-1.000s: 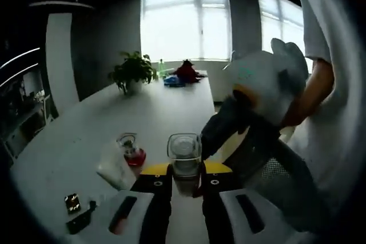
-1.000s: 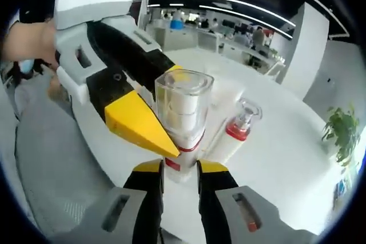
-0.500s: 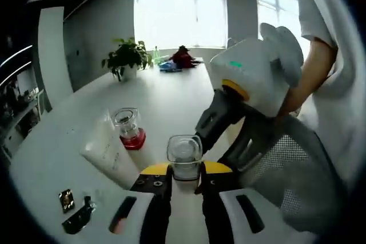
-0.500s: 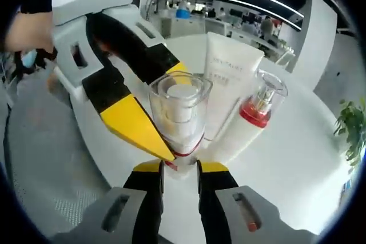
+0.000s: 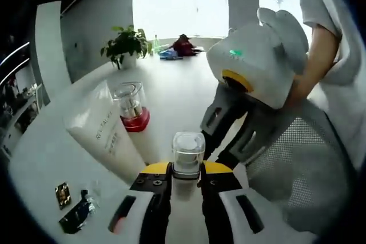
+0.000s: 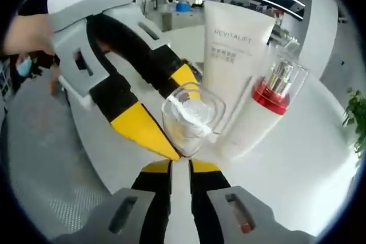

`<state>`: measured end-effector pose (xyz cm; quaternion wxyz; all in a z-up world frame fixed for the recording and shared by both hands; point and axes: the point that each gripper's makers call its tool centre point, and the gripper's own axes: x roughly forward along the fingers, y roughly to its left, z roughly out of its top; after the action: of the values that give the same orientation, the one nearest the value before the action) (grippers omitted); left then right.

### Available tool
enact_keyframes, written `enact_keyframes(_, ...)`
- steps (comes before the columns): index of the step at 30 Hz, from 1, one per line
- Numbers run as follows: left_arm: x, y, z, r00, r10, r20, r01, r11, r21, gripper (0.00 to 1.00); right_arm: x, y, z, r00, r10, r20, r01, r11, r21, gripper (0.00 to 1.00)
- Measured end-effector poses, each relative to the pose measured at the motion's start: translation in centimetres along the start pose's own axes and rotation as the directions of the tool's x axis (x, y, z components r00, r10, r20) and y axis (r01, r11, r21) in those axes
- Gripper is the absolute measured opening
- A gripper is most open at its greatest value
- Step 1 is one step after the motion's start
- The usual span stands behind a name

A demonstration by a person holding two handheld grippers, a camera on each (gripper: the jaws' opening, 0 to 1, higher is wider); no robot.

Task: Arrange the skincare products in the storage area until every visible bottle or jar stands upright without overlapping.

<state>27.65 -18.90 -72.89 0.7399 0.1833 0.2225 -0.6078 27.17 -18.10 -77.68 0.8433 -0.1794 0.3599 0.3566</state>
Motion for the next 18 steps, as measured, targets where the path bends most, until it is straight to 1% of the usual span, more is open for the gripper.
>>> enact_keyframes(2, 0.1, 0.0, -0.2, 1.000, 0.002, 0.011, -0.002, 1.000, -0.013, 0.14, 0.1, -0.1, -0.1, 1.000, -0.004, -0.004, 0.004, 1.000, -0.002, 0.14)
enact_keyframes(4, 0.2, 0.1, -0.2, 0.999, 0.006, 0.036, -0.005, 0.999, -0.034, 0.14, 0.1, -0.1, 0.0, 1.000, -0.012, -0.003, 0.012, 1.000, -0.003, 0.17)
enact_keyframes(7, 0.4, 0.3, 0.1, 0.997, 0.030, 0.077, -0.028, 0.999, -0.038, 0.14, 0.2, -0.2, 0.1, 1.000, -0.022, 0.004, 0.021, 1.000, 0.019, 0.22)
enact_keyframes(8, 0.5, 0.3, 0.1, 0.996, 0.029, 0.082, -0.025, 0.999, -0.042, 0.14, 0.3, -0.3, 0.1, 1.000, -0.026, 0.007, 0.026, 0.999, 0.031, 0.23)
enact_keyframes(9, 0.6, 0.3, 0.2, 0.996, 0.029, 0.089, -0.024, 0.999, -0.048, 0.14, 0.4, -0.5, 0.1, 0.999, -0.040, 0.008, 0.039, 0.998, 0.043, 0.26)
enact_keyframes(10, 0.7, 0.4, 0.4, 0.994, 0.037, 0.106, -0.031, 0.998, -0.054, 0.14, 0.5, -0.7, 0.1, 0.999, -0.050, 0.007, 0.050, 0.998, 0.044, 0.27)
enact_keyframes(11, 0.7, 0.4, 0.5, 0.993, 0.038, 0.115, -0.031, 0.998, -0.057, 0.14, 0.5, -1.1, 0.2, 0.997, -0.075, 0.013, 0.075, 0.996, 0.044, 0.27)
enact_keyframes(14, 1.1, 0.4, 0.2, 0.992, 0.042, 0.120, -0.035, 0.998, -0.060, 0.14, 0.8, -1.6, 0.3, 0.996, -0.089, 0.026, 0.087, 0.994, 0.065, 0.25)
enact_keyframes(18, 1.4, 0.4, -0.2, 0.993, 0.038, 0.113, -0.031, 0.998, -0.063, 0.14, 1.5, -1.6, -0.2, 0.996, -0.087, 0.017, 0.086, 0.993, 0.078, 0.24)
